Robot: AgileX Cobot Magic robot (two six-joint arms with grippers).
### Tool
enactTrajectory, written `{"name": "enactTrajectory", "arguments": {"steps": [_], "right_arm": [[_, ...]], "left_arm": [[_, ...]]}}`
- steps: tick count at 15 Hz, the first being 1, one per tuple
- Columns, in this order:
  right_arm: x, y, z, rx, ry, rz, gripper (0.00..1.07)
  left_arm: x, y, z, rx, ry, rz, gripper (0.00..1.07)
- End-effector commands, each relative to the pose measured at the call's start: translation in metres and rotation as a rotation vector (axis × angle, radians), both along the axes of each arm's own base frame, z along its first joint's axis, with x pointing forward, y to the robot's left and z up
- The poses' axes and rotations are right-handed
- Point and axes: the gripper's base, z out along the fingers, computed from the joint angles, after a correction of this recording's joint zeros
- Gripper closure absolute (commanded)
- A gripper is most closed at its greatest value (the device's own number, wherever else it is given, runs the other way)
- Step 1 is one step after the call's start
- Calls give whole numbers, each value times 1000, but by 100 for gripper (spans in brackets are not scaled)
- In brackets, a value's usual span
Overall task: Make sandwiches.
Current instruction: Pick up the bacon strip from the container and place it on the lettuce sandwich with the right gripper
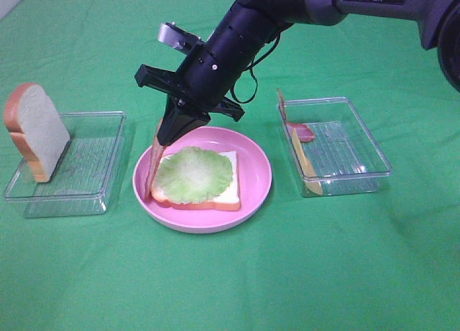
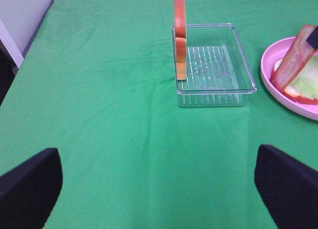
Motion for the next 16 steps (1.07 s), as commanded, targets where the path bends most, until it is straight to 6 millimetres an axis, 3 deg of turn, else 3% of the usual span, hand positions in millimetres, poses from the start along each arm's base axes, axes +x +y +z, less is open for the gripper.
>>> {"name": "enactTrajectory", "arguments": {"steps": [1, 7, 12, 13, 14, 16], "right_arm": [[3, -13, -6, -138, -50, 39, 107], [7, -28, -6, -319, -102, 12, 107], [5, -28, -7, -326, -85, 19, 107], [5, -28, -5, -322, -86, 17, 98], [5, -28, -2, -319, -91, 17, 78], [4, -29, 10, -310, -115, 24, 27]], "left_arm": [[-1, 0, 0, -1, -25, -5, 8], [-1, 0, 0, -1, -25, -5, 8], [-1, 0, 0, -1, -25, -5, 8], [-1, 0, 0, -1, -25, -5, 8], [-1, 0, 0, -1, -25, -5, 8], [-1, 0, 0, -1, -25, -5, 8]]}}
